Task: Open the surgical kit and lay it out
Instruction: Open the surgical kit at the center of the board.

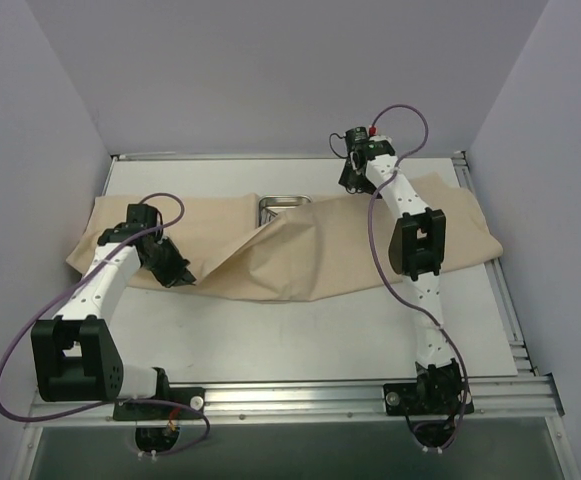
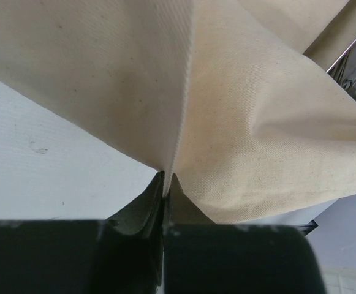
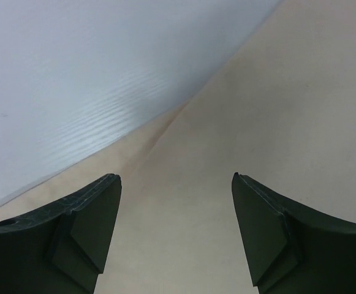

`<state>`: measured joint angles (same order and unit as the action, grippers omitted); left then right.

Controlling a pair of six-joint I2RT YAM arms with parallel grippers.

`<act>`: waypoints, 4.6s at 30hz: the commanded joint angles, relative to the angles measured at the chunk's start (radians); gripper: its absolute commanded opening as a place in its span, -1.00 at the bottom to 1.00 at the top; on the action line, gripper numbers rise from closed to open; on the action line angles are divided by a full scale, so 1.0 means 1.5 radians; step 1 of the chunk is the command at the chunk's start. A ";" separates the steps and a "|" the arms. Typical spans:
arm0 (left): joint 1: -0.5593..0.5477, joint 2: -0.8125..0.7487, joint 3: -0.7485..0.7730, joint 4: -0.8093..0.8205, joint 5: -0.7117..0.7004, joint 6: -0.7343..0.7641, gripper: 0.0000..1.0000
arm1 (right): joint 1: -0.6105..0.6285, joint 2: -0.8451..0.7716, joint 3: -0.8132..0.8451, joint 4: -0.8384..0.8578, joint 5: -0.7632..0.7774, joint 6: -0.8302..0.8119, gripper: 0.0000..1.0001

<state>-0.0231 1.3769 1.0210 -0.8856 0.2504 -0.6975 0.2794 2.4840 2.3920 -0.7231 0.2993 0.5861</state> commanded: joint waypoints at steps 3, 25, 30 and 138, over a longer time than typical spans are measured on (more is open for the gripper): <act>-0.003 -0.027 -0.014 0.009 0.027 0.019 -0.95 | -0.025 -0.021 -0.020 -0.046 0.018 0.009 0.49; 0.001 -0.093 -0.019 -0.059 0.009 0.051 -0.95 | -0.032 0.013 -0.035 0.017 -0.005 0.034 0.49; 0.003 -0.095 -0.016 -0.066 0.005 0.054 -0.95 | -0.044 0.017 -0.032 0.029 -0.020 0.040 0.38; -0.011 -0.222 0.218 -0.487 -0.139 0.056 0.36 | 0.071 -0.688 -0.671 0.145 -0.237 -0.069 0.99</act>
<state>-0.0429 0.9585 1.2255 -1.3796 0.0719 -0.6434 0.4160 1.5032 1.3632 -0.5102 -0.0277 0.5243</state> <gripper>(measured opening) 0.678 0.994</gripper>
